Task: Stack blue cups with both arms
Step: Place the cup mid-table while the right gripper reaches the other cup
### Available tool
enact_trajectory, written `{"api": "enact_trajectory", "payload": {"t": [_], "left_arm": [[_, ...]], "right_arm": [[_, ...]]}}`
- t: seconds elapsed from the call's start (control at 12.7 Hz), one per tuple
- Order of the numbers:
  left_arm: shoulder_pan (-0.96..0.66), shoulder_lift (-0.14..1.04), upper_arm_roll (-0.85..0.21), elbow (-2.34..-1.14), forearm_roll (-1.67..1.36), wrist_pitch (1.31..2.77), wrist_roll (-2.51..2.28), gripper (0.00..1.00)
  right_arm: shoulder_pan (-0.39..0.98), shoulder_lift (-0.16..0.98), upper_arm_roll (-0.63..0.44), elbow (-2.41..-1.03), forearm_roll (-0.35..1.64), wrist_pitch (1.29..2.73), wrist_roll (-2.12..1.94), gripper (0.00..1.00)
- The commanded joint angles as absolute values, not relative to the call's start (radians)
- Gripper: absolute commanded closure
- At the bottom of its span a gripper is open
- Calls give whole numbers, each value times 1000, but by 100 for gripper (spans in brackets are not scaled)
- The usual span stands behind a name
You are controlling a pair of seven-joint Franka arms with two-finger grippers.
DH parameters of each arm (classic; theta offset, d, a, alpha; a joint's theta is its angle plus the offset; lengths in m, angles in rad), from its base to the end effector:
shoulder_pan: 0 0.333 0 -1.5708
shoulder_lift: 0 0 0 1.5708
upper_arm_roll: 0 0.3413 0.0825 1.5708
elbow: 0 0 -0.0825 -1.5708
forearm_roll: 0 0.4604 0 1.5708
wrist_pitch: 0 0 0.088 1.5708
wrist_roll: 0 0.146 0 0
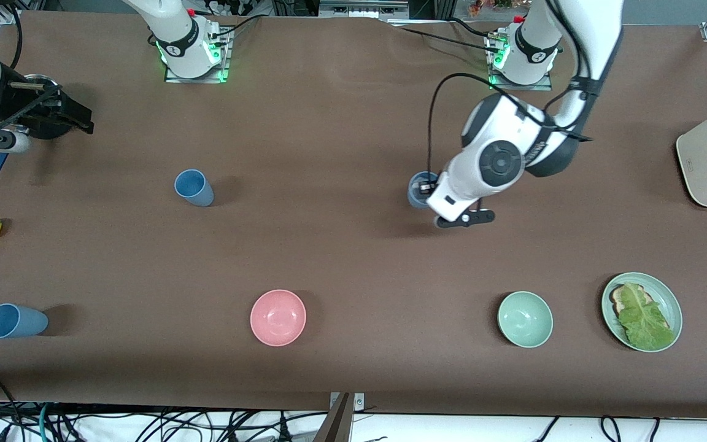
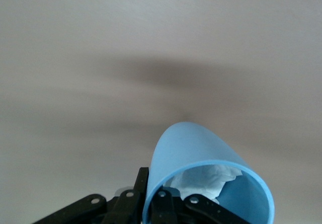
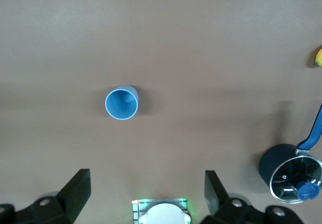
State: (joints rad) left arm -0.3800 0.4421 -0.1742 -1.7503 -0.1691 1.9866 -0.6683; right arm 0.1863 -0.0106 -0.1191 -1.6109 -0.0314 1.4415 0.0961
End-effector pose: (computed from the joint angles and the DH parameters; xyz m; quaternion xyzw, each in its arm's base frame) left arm 0.5901 -0.3783 0.2509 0.9835 0.1023 -0.1456 0.0335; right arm 0.6043 0.0354 0.5860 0.9966 -0.0151 -0.0779 0.0215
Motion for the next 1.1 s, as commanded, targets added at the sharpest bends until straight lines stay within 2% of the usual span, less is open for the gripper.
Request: {"api": "enact_trajectory", "payload": {"t": [0.0,0.55,0.71,1.02], "left_arm": [[-458,541,-158,-1697,-183,2045,-777,100],[-489,586,-158,-1703,-158,2097,-804,100],[-489,577,-155,-1703,-156,2086,-804,1],[-450,444,-140,-1657,-150,1919,-790,0]], "right_arm": [[179,0,-117,-1585,-21,1431,92,0],[169,2,-123,-1586,-23,1430,91,0],[170,2,-123,-1585,-25,1436,92,0],[167,6,-130,-1583,-21,1440,87,0]]}}
